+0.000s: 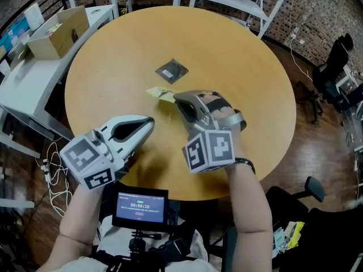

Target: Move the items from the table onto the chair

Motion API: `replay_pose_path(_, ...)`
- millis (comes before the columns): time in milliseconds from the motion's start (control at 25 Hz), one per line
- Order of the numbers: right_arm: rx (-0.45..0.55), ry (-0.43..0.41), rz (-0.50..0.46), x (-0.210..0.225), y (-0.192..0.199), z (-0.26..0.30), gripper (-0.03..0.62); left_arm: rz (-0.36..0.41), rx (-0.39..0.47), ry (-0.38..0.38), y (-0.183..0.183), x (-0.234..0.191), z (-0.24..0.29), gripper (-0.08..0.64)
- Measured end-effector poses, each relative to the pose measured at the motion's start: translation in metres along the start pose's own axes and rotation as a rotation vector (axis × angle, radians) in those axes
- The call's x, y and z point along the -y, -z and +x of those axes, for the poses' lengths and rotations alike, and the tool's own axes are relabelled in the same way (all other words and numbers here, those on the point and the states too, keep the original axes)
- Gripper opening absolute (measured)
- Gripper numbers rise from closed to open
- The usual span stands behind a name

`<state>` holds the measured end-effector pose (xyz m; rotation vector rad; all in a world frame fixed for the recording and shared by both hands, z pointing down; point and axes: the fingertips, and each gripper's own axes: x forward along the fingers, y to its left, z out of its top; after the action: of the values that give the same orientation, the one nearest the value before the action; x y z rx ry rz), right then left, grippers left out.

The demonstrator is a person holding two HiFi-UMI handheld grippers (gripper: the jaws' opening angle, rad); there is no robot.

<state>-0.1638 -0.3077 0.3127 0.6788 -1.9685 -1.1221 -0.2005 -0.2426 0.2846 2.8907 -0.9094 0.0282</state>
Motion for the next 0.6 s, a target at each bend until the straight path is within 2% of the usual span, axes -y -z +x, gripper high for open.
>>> replay_pose_path(200,0.135,0.025,0.392,0.016,-0.004,-0.037,0.003,0.009,-0.013,0.012,0.002,0.004,0.007,0.011)
replay_pose_path(320,0.211,0.040,0.573,0.021,-0.006,-0.058,0.003,0.019,-0.023,0.028,0.003,0.011,0.014,0.011)
replay_pose_path(440,0.247,0.058,0.688,0.026,-0.003,-0.074,0.003,0.032,-0.020,0.050,0.001,0.020,0.022,0.011)
replay_pose_path(600,0.243,0.086,0.722,0.026,0.010,-0.093,0.003,0.045,-0.012,0.097,0.000,0.037,0.037,0.011)
